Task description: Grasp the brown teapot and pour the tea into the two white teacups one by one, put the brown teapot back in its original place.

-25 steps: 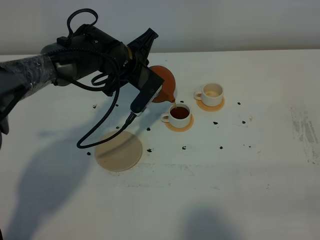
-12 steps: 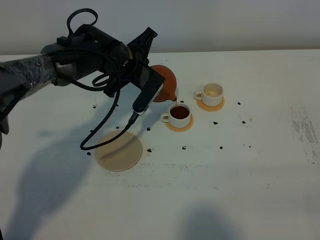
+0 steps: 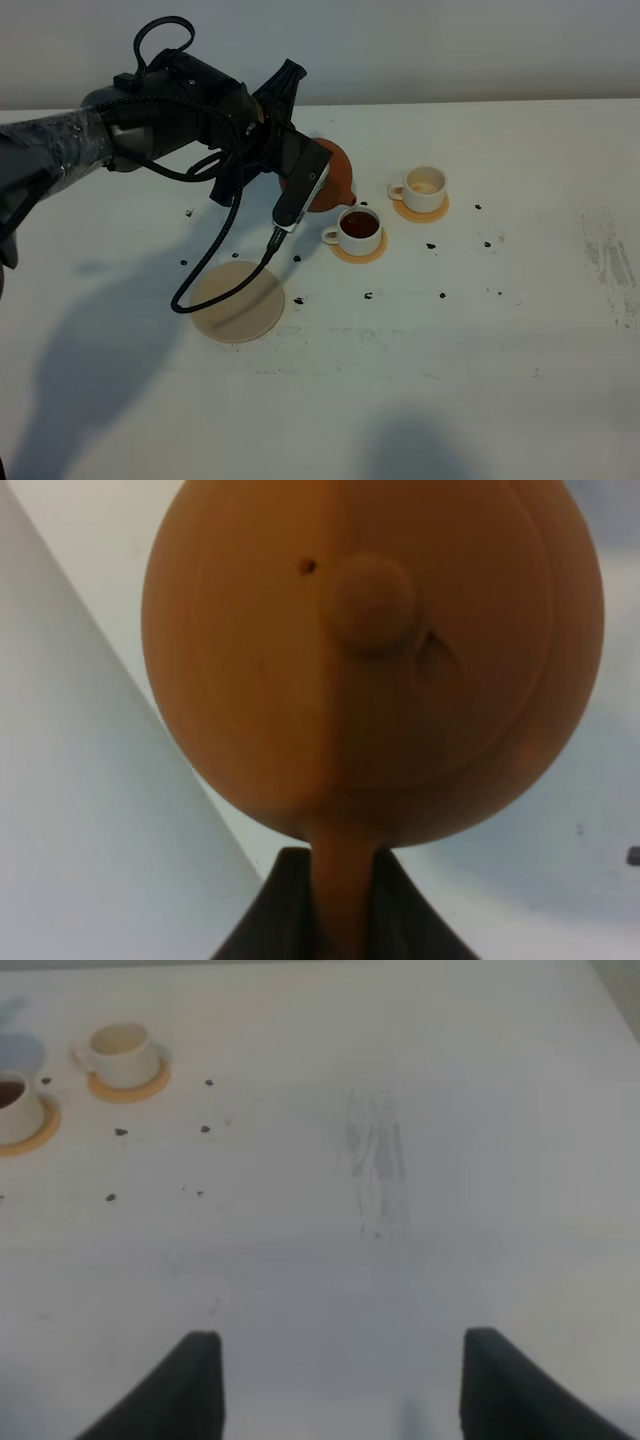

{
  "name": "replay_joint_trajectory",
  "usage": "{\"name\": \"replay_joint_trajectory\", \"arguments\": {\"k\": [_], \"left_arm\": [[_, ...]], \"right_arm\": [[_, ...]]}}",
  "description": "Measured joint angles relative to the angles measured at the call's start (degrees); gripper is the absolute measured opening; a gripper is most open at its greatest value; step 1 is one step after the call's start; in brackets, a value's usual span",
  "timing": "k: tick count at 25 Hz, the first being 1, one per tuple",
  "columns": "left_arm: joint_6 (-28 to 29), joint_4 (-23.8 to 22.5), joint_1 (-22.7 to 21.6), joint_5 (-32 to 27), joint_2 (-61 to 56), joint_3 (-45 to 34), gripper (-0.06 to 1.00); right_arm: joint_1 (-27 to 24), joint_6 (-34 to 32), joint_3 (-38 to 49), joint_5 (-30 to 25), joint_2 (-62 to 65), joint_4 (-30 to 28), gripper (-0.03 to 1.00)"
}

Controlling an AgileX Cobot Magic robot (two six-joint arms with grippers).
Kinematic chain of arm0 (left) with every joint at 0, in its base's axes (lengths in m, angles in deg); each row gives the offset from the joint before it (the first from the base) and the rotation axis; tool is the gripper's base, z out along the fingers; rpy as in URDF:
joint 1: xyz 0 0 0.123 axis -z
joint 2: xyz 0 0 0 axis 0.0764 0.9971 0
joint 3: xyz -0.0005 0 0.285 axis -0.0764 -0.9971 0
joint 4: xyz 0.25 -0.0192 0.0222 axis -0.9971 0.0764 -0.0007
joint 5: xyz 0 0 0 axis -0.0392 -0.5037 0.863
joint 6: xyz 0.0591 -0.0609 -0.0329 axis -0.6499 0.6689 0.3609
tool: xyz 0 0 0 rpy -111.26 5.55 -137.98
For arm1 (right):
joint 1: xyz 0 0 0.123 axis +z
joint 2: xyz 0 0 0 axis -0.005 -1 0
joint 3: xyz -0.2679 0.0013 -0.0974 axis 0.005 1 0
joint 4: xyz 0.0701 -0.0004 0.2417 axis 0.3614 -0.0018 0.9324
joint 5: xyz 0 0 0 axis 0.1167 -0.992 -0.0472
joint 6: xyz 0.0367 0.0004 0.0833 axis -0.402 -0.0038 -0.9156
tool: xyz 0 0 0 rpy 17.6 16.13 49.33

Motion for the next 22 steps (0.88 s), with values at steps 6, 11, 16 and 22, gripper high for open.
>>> {"name": "replay_joint_trajectory", "arguments": {"k": [6,11,16,22], "left_arm": [[5.09,1.39,0.0,-1.15,0.0,0.0,0.08],[11.42,1.95,-0.55,-2.75,0.0,0.0,0.08],[17.4,3.33,-1.59,-6.53,0.0,0.0,0.08],[28.25,5.35,-2.68,-10.42,0.0,0.38,0.08]], "right_arm": [[0.0,0.0,0.0,0.0,0.0,0.0,0.5],[0.0,0.0,0.0,0.0,0.0,0.0,0.5],[0.0,0.0,0.0,0.0,0.0,0.0,0.5],[0.0,0.0,0.0,0.0,0.0,0.0,0.5]]}}
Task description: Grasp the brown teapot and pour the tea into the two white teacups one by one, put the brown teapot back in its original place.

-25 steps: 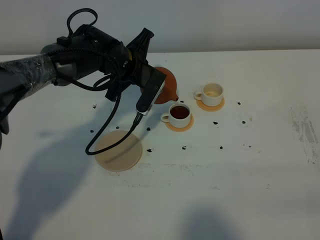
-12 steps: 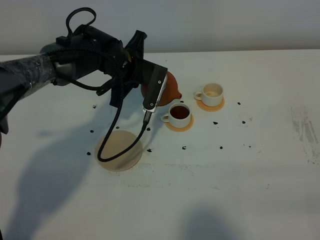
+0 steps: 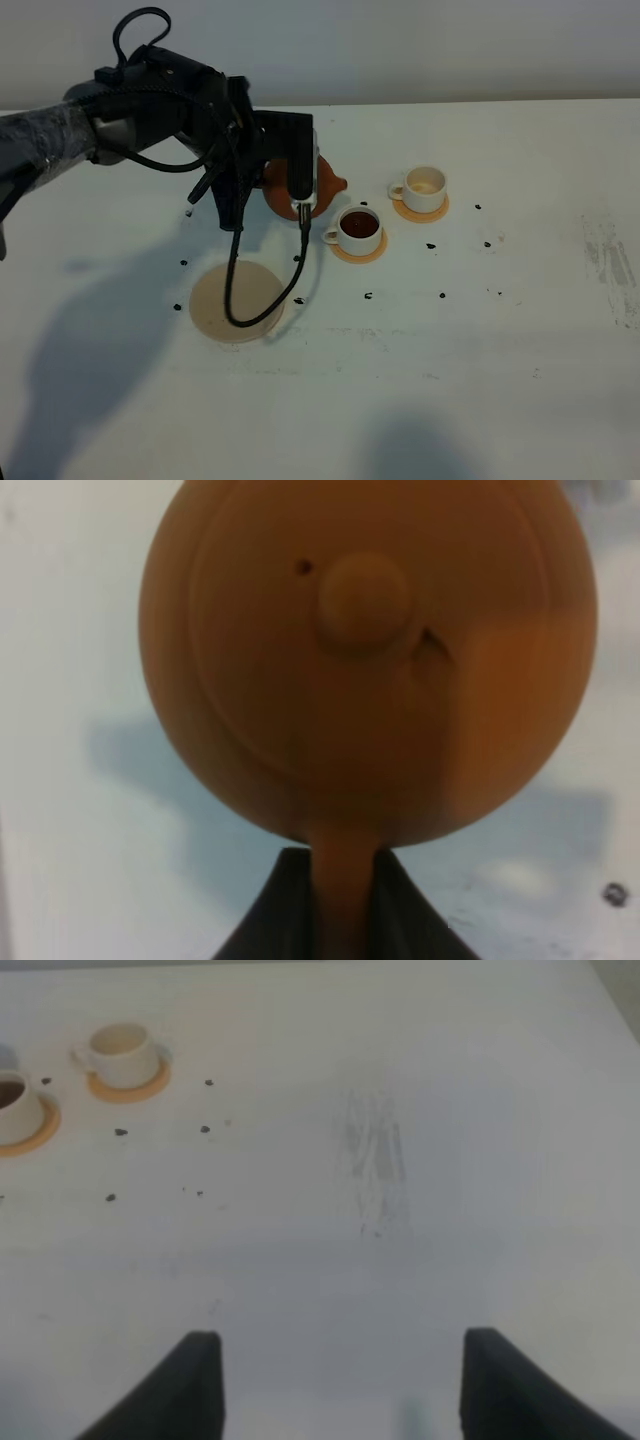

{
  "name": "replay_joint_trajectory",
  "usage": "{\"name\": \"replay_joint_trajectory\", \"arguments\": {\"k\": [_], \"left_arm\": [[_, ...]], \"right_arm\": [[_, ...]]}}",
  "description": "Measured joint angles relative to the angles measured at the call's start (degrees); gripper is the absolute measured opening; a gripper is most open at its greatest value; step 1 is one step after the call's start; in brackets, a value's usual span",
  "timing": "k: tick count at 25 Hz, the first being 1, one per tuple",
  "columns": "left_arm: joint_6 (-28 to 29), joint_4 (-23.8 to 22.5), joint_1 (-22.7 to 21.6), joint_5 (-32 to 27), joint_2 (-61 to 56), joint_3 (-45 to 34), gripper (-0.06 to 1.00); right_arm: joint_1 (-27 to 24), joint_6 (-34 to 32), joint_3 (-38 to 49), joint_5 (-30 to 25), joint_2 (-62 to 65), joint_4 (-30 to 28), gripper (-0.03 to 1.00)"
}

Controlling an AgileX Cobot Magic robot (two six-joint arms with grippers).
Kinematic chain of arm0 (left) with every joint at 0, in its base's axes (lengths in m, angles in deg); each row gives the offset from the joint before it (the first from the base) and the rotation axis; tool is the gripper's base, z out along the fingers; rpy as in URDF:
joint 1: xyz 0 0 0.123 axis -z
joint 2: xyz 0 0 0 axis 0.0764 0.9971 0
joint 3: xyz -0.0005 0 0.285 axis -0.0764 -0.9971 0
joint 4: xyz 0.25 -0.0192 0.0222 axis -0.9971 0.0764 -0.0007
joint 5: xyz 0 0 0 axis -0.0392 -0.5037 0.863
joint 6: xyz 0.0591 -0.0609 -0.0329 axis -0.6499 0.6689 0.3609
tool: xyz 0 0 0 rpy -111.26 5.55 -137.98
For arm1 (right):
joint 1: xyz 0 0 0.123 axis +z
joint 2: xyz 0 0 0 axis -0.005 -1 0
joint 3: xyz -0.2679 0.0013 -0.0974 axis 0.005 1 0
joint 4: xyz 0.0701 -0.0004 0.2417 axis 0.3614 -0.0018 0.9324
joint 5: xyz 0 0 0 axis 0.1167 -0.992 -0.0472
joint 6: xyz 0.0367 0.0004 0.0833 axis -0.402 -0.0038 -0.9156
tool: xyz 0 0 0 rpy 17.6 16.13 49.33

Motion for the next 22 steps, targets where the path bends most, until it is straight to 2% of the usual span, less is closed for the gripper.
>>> {"name": "replay_joint_trajectory", "arguments": {"k": [6,12,22], "left_arm": [[9.36,2.07,-0.67,-4.3,0.0,3.11,0.08],[16.3,4.39,-0.73,-8.34,0.0,3.58,0.08],[25.82,5.06,-0.95,-10.01,2.57,3.58,0.08]], "right_arm": [[0.0,0.0,0.0,0.0,0.0,0.0,0.5],[0.0,0.0,0.0,0.0,0.0,0.0,0.5],[0.0,0.0,0.0,0.0,0.0,0.0,0.5]]}}
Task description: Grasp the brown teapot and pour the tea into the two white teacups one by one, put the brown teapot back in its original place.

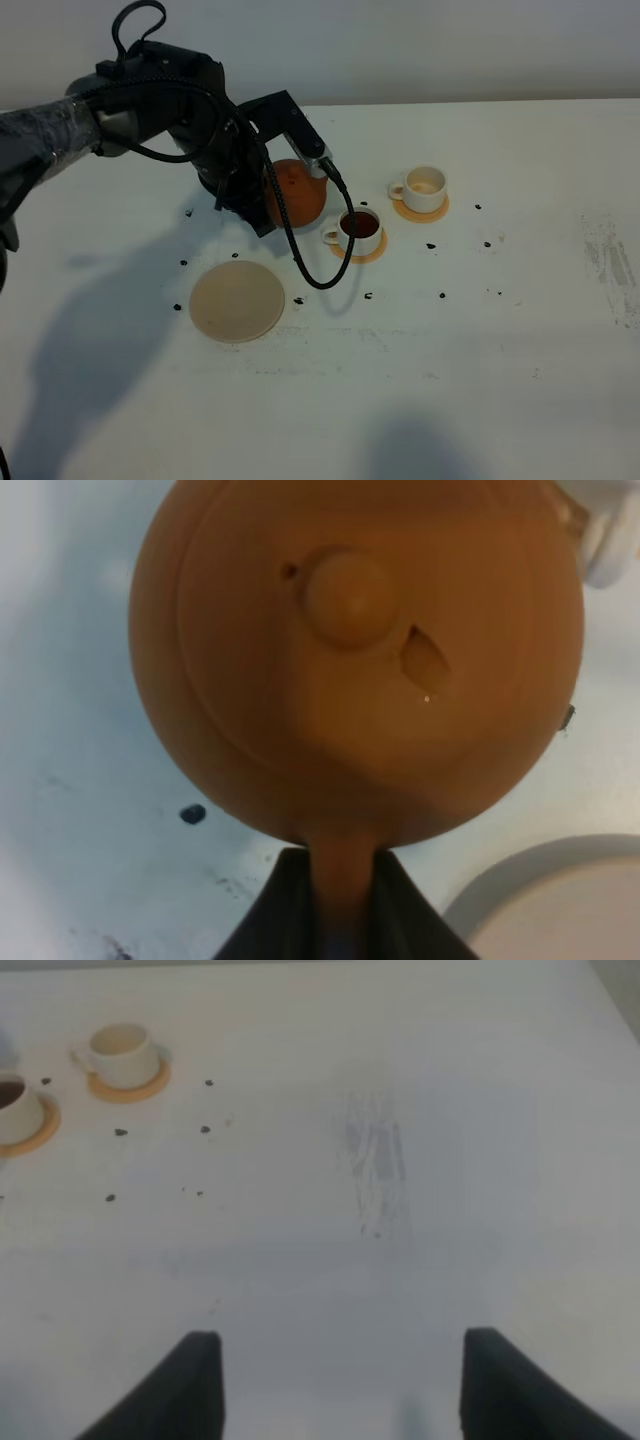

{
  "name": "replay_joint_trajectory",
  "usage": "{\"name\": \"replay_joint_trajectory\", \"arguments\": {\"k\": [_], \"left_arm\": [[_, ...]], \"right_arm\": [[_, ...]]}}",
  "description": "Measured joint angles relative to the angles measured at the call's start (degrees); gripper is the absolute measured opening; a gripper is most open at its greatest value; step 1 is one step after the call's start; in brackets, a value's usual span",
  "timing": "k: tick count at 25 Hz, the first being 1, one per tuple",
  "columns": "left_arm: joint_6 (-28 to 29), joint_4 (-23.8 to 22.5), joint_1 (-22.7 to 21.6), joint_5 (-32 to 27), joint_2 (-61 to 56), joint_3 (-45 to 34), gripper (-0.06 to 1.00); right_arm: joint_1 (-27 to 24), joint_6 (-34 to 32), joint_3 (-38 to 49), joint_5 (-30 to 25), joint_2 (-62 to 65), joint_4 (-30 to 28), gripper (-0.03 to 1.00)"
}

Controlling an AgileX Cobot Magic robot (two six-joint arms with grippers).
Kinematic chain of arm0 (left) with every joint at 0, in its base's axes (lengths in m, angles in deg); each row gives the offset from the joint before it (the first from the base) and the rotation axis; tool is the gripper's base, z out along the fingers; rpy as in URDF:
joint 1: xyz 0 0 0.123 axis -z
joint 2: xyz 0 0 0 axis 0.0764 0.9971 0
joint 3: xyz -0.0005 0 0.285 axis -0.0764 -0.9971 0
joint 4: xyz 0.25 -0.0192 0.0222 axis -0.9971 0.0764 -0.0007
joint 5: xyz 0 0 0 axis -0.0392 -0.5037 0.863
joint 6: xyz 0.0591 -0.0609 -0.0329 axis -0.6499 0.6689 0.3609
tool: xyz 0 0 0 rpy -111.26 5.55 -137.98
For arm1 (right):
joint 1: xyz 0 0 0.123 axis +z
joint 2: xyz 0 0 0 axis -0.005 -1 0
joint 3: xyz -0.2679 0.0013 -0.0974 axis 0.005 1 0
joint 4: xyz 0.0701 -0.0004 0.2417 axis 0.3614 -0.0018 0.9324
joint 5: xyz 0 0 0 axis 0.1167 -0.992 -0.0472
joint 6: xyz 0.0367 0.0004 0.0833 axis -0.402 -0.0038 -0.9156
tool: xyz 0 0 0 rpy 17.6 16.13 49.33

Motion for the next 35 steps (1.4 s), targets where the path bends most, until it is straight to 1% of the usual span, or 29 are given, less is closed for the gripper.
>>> {"name": "replay_joint_trajectory", "arguments": {"k": [7,14,18,22,24,27,31,35], "left_arm": [[2.03,0.0,0.0,-0.24,2.09,0.0,0.08],[2.38,0.0,-0.18,-0.42,2.61,0.29,0.08],[2.3,0.0,-0.24,-1.08,2.67,2.6,0.08],[1.41,-0.35,-0.29,-1.2,2.58,6.61,0.08],[0.29,-0.87,-0.22,-1.2,2.58,8.75,0.08],[-3.74,-1.19,0.09,-1.24,2.63,11.31,0.08],[-8.09,-1.19,0.23,-1.04,3.13,13.3,0.08],[-11.39,-1.25,0.23,0.46,3.8,14.1,0.08]], "right_arm": [[0.0,0.0,0.0,0.0,0.0,0.0,0.5],[0.0,0.0,0.0,0.0,0.0,0.0,0.5],[0.0,0.0,0.0,0.0,0.0,0.0,0.5],[0.0,0.0,0.0,0.0,0.0,0.0,0.5],[0.0,0.0,0.0,0.0,0.0,0.0,0.5],[0.0,0.0,0.0,0.0,0.0,0.0,0.5],[0.0,0.0,0.0,0.0,0.0,0.0,0.5],[0.0,0.0,0.0,0.0,0.0,0.0,0.5]]}}
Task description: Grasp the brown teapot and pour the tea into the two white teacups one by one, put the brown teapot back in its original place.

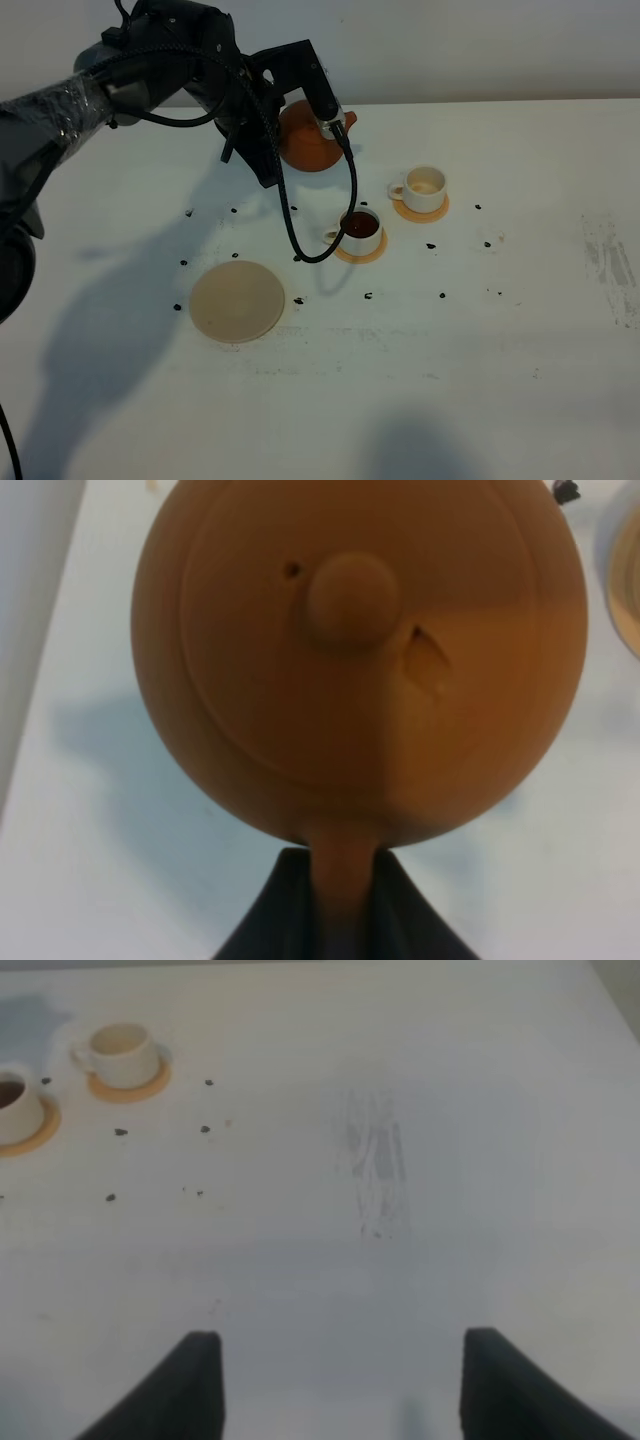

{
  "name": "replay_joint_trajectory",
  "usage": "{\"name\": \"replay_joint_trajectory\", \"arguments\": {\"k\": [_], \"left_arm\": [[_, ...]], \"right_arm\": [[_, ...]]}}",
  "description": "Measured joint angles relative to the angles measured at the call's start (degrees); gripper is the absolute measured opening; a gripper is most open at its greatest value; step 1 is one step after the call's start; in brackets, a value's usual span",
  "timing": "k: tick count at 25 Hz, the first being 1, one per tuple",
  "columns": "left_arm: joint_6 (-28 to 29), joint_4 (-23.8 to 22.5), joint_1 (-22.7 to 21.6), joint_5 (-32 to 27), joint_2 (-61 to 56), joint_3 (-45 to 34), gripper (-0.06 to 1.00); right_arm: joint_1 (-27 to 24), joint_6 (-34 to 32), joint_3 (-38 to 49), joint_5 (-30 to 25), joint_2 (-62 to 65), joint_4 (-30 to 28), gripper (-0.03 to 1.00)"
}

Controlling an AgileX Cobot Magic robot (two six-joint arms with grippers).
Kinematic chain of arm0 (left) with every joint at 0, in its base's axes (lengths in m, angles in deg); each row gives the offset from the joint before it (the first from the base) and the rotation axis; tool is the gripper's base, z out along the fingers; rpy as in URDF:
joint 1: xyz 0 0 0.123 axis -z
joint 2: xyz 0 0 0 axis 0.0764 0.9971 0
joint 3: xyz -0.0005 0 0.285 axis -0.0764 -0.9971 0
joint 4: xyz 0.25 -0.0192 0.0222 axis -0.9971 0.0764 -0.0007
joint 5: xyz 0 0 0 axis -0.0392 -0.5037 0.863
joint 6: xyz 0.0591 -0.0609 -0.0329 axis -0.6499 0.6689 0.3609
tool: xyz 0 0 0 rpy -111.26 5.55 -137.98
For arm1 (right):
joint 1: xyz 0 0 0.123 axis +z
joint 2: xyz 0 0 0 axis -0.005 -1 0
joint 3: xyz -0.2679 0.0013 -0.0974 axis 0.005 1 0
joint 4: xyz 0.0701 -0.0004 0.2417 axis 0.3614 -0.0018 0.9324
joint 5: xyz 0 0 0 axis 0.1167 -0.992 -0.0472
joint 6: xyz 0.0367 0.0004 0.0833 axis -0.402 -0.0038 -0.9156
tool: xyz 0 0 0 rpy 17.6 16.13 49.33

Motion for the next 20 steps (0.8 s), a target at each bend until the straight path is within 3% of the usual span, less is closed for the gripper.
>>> {"name": "replay_joint_trajectory", "arguments": {"k": [13,20], "left_arm": [[-7.62,-0.1,2.24,8.89,1.52,0.16,0.08],[-8.49,-0.16,3.73,12.49,1.52,0.16,0.08]], "right_arm": [[0.0,0.0,0.0,0.0,0.0,0.0,0.5],[0.0,0.0,0.0,0.0,0.0,0.0,0.5]]}}
